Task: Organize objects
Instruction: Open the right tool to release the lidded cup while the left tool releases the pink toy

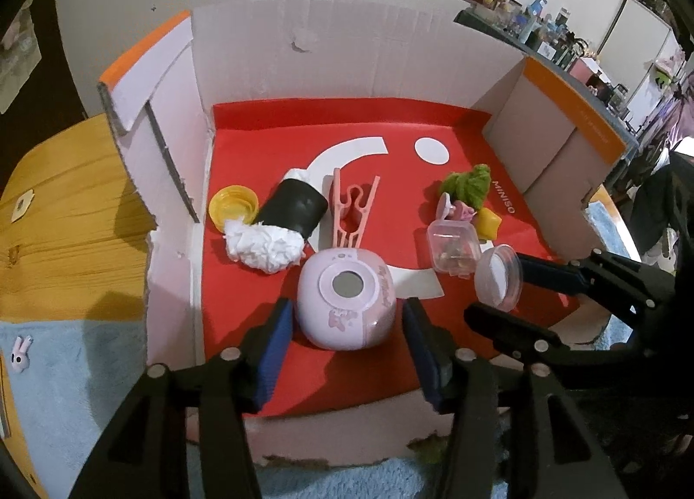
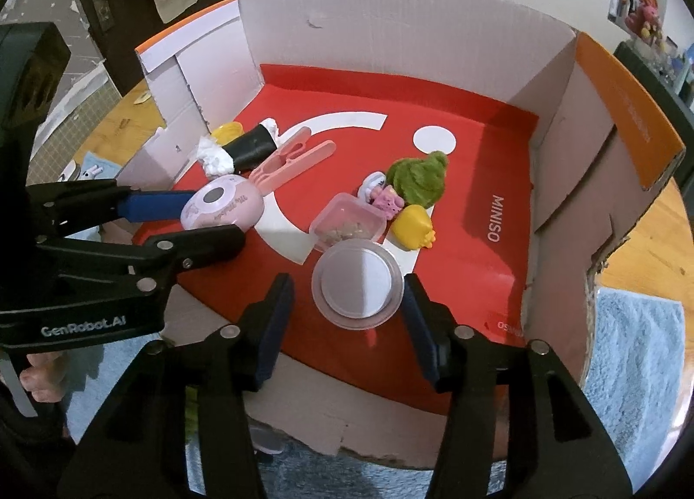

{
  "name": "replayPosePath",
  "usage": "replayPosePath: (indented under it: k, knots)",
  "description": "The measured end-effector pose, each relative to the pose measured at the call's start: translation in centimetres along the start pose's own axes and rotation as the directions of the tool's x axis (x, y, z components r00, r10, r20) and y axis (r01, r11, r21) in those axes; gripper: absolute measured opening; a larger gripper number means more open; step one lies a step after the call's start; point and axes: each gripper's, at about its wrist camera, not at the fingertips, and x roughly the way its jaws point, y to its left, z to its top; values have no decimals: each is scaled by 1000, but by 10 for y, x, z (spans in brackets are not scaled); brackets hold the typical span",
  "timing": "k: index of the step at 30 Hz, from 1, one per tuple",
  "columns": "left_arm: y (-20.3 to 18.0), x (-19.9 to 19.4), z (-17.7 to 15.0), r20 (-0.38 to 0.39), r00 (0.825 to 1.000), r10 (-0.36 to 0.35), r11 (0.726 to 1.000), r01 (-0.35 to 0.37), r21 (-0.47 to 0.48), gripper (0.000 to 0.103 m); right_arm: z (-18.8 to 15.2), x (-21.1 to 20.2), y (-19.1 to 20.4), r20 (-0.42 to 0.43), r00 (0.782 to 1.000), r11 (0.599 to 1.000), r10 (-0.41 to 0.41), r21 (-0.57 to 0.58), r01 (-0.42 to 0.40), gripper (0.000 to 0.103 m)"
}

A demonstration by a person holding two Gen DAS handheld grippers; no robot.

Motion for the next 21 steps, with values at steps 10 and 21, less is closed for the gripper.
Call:
replayPosePath:
  k: [10, 21]
  knots:
    - [-2, -9, -5, 23, 1000, -1, 1000, 1, 5, 58, -5, -10, -2, 15, 1000, 1000, 0, 14, 0, 50]
    - [4, -14, -19, 14, 1000, -20, 1000, 20, -23, 58, -11, -12, -4, 8, 1000, 1000, 6, 13, -6, 52]
